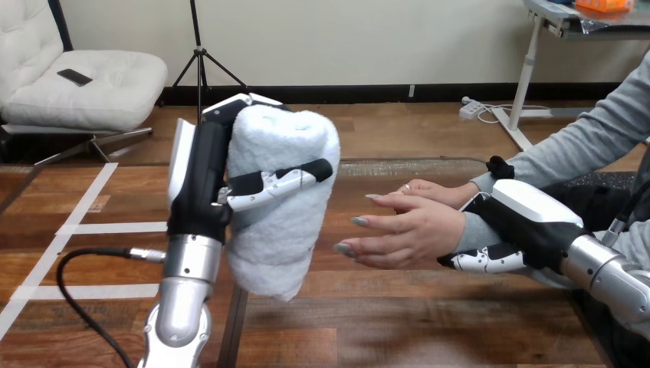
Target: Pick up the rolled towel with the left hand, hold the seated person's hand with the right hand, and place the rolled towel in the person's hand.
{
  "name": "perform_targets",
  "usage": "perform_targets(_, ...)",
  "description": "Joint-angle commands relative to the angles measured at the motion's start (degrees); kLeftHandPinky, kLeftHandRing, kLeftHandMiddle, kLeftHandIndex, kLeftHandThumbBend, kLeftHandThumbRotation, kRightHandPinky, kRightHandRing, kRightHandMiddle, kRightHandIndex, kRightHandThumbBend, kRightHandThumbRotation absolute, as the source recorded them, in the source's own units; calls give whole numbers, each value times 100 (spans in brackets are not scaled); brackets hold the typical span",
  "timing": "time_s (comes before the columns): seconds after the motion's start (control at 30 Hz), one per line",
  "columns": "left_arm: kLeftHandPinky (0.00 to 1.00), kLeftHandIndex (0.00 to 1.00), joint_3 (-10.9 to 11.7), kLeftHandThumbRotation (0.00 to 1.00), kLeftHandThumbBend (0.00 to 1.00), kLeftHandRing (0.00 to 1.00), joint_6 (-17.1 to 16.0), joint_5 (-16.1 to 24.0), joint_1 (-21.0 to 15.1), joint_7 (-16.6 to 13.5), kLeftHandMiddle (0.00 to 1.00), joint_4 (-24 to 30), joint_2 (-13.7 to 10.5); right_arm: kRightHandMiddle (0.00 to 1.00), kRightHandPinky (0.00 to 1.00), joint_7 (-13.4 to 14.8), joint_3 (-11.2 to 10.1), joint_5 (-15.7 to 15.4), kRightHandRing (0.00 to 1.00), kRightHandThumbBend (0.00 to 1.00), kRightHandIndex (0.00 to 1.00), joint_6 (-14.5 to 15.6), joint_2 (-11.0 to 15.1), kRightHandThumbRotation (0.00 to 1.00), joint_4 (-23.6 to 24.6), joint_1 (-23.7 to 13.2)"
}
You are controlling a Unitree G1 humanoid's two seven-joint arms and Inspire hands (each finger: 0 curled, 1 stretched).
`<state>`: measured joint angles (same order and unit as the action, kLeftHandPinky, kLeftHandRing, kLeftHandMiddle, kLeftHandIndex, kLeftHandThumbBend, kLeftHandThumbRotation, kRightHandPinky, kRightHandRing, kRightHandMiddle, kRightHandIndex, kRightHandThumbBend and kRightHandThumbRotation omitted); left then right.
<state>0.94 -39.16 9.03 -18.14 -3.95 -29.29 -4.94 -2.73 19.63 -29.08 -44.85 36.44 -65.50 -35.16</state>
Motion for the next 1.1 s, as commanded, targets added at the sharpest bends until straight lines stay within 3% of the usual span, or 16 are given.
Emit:
perform_targets(0.0,27,40,1,0,67,31,-260,21,-662,-162,37,-168,52,22,12,7,-234,276,16,44,23,-140,-166,48,218,-239)
perform_targets(0.6,28,40,0,0,68,32,-477,25,-1032,-255,37,-814,107,21,11,-91,-217,324,16,44,23,-71,-223,39,192,-314)
perform_targets(1.07,30,40,-41,0,66,33,-541,35,-1258,-356,38,-1206,206,23,13,-149,-198,300,17,47,24,60,-291,49,178,-408)
